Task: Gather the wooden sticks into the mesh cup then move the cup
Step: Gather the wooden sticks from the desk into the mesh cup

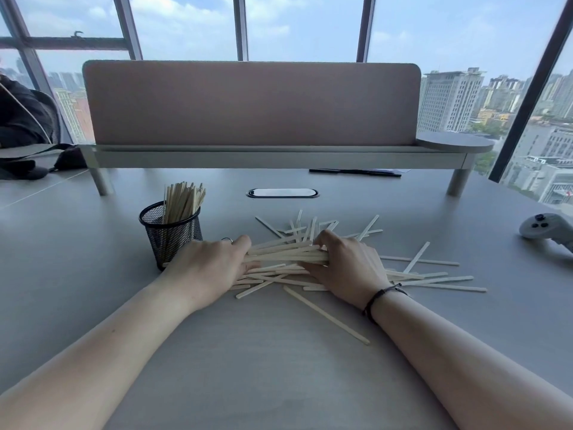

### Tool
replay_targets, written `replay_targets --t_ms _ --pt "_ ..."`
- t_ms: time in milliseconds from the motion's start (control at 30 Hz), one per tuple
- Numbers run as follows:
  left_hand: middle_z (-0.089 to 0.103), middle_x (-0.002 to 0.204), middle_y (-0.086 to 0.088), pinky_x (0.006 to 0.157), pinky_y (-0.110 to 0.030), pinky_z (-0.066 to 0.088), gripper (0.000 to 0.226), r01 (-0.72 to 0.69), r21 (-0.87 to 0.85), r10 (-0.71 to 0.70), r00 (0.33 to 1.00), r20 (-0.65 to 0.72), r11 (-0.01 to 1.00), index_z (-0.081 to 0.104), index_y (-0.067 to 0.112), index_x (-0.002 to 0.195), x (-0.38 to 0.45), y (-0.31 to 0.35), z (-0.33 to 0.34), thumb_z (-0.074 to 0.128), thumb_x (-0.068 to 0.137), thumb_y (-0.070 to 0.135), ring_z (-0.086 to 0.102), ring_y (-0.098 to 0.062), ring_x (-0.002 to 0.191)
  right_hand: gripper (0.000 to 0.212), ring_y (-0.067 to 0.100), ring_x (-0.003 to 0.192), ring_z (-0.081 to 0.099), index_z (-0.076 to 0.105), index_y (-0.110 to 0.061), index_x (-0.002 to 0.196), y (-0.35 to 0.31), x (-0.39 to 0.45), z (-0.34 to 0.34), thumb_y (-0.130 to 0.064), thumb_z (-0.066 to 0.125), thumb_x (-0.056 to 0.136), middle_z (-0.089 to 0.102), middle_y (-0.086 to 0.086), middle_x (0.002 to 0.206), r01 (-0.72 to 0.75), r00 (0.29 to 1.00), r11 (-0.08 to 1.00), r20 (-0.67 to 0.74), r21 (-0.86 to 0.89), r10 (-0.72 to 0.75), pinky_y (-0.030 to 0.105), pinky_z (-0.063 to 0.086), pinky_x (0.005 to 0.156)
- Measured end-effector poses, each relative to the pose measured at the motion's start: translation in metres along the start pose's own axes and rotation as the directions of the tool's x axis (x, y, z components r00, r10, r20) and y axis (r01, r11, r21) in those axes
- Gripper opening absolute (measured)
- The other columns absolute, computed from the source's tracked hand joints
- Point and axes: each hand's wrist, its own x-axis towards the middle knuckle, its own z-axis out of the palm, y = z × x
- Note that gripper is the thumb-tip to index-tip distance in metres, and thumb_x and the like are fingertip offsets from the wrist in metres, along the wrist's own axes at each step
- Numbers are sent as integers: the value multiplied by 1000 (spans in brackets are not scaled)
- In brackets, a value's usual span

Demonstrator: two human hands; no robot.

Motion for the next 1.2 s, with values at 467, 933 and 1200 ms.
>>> replay_targets --t_ms 467,933,1200 --pt "70 89 -2 61 -33 39 27 50 107 -60 993 99 993 40 26 89 3 24 -8 44 94 52 68 -31 84 10 38 86 64 44 -21 78 -17 -7 -7 -16 52 76 69 8 89 82 995 983 69 -167 -71 34 35 60" --pt "43 52 6 47 -32 29 46 249 -246 -283 952 -115 937 34 22 61 3 8 -13 58 91 46 45 -28 53 38 43 75 59 37 -16 68 -13 -4 -9 -41 53 91 61 10 69 -15 996 999 -94 -31 12 34 33 56" --pt "19 46 2 45 -32 14 61 144 -978 -511 858 46 153 22 20 57 5 4 -35 69 88 44 17 -16 40 58 20 42 35 28 -17 53 -34 8 -38 -45 56 95 30 -2 39 104 962 926 -274 364 0 31 29 43"
